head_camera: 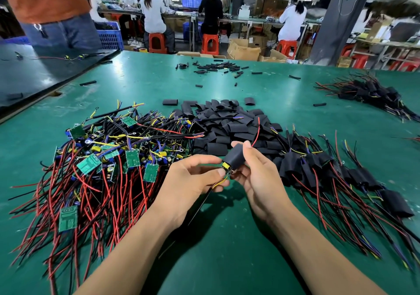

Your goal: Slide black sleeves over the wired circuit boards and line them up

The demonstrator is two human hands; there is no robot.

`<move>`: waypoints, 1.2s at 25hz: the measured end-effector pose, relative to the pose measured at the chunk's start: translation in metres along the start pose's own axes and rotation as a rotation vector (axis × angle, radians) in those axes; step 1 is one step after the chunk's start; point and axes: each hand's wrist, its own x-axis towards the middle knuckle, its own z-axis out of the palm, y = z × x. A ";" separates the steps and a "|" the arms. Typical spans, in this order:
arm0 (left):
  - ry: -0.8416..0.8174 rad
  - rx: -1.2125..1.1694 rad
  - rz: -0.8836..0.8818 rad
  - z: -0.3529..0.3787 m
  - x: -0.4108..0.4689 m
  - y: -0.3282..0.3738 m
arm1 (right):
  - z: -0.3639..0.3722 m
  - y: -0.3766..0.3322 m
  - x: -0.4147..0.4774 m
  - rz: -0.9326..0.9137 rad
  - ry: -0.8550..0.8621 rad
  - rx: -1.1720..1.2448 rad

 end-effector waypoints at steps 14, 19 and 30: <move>0.049 0.094 0.041 0.000 0.002 -0.003 | 0.001 0.004 -0.004 0.035 -0.114 -0.140; 0.003 0.063 -0.034 -0.001 0.003 -0.001 | 0.002 0.007 -0.005 0.002 -0.115 -0.141; -0.039 0.012 -0.064 -0.004 0.005 0.000 | -0.005 0.003 -0.002 -0.090 -0.054 -0.299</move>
